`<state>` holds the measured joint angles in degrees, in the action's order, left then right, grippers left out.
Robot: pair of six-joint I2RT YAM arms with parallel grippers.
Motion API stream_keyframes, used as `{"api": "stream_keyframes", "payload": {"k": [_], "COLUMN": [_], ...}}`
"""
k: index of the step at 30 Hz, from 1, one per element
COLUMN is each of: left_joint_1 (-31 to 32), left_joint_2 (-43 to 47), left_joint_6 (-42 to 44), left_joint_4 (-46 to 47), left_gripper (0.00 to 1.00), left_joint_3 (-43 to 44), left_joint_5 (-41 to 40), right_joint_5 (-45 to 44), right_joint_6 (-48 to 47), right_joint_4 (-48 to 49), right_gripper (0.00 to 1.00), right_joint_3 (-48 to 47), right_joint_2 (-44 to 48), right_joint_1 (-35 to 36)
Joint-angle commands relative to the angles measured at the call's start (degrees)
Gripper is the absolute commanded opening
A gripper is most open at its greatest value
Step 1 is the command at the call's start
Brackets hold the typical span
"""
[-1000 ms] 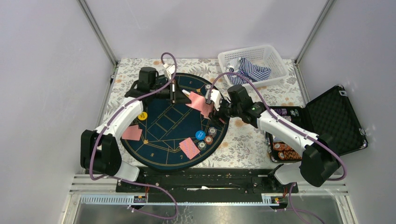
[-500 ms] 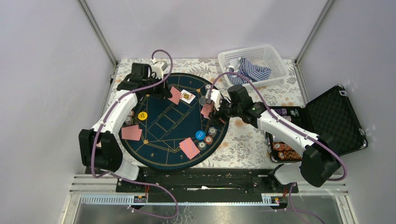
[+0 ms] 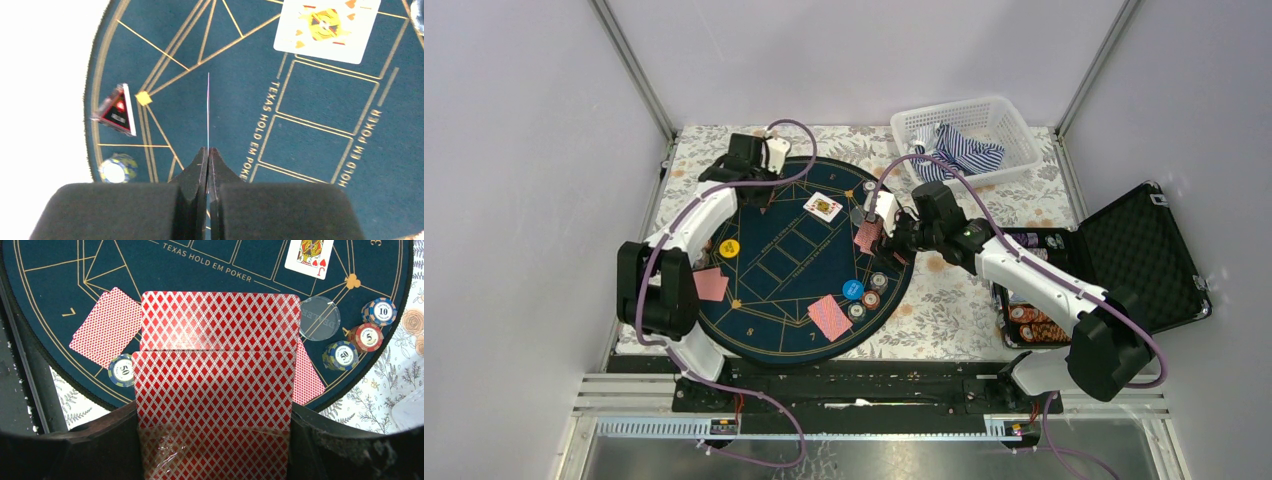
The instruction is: Distribute texas hold em gaming equipment
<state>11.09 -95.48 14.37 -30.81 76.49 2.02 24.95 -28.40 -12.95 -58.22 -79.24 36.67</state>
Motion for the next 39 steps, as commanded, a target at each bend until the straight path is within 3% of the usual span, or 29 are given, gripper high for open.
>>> {"api": "stream_keyframes", "payload": {"k": [1, 5, 12, 39], "left_joint_1": [4.6, 8.0, 12.1, 17.6], "left_joint_2": [0.1, -2.9, -7.3, -13.3], "left_joint_6": [7.5, 10.0, 10.8, 4.7], "left_joint_4": [10.0, 12.5, 15.5, 10.3], "left_gripper": [0.0, 0.0, 0.0, 0.03], "left_joint_3": [-0.6, -2.2, -3.3, -4.6], "left_joint_5": [-13.9, -20.5, -24.7, -8.8], "right_joint_5": [0.5, 0.4, 0.7, 0.8], "right_joint_6": [0.4, 0.3, 0.2, -0.1], "right_joint_4": [2.8, 2.8, 2.1, 2.0], "right_gripper": [0.0, 0.0, 0.0, 0.0], "right_joint_3": [-0.6, -0.6, -1.2, -0.9], "right_joint_2": [2.0, 2.0, 2.4, 2.0], "right_joint_1": [0.5, 0.6, 0.5, 0.5]}}
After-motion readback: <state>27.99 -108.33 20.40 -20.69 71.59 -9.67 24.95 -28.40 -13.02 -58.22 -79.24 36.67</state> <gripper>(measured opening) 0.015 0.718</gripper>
